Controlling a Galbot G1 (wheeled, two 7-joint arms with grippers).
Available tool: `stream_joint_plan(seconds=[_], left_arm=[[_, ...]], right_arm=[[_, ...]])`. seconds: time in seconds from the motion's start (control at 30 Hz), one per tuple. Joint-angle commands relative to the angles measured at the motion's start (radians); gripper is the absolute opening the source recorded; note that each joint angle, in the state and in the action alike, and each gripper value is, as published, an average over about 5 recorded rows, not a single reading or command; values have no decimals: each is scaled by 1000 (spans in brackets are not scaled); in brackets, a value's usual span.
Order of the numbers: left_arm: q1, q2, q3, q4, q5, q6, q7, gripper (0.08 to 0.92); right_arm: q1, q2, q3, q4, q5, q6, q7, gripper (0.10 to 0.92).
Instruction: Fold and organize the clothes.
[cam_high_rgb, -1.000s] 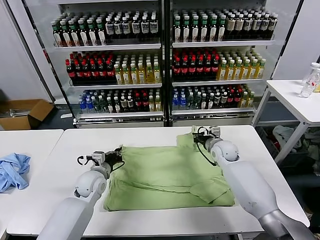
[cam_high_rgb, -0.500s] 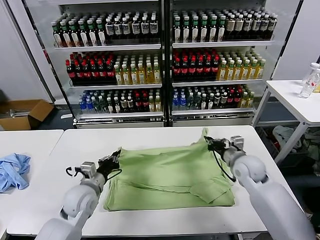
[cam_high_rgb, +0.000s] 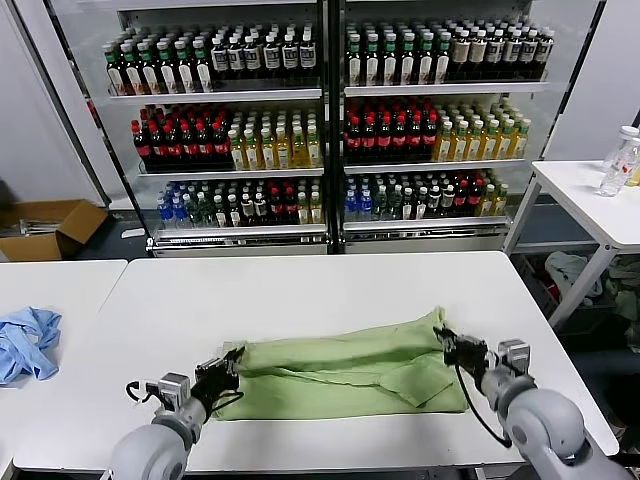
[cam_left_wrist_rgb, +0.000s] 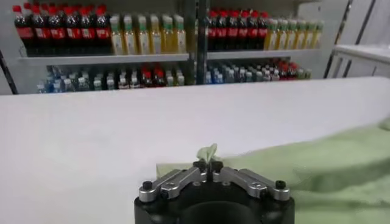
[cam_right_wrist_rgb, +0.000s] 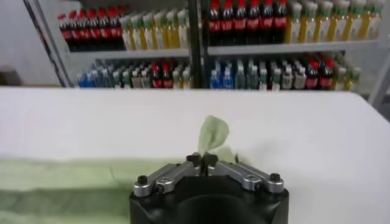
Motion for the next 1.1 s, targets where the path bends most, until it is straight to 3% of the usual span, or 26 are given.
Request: stream_joint_plan(seconds=[0.03, 0.33, 0.53, 0.7, 0.8, 1.1], left_arm=[[91, -28, -9, -45, 151, -10, -15, 233], [110, -169, 45, 25, 364, -56, -237, 493], [49, -221, 60, 76, 392, -14, -289, 666], [47, -217, 67, 80, 326, 52, -265, 779], [53, -205, 64, 60, 242, 72, -227, 732], [42, -167, 6, 39, -46, 86, -190, 472]], right_arm=[[-192, 18, 50, 111, -109, -8, 8, 287], [-222, 27, 83, 133, -117, -4, 5, 547], [-224, 27, 77, 141, -118, -6, 4, 720], [-227, 22, 85, 144, -114, -6, 1, 815], [-227, 18, 91, 145, -109, -6, 1, 822], [-222, 14, 93, 148, -101, -7, 3, 823]])
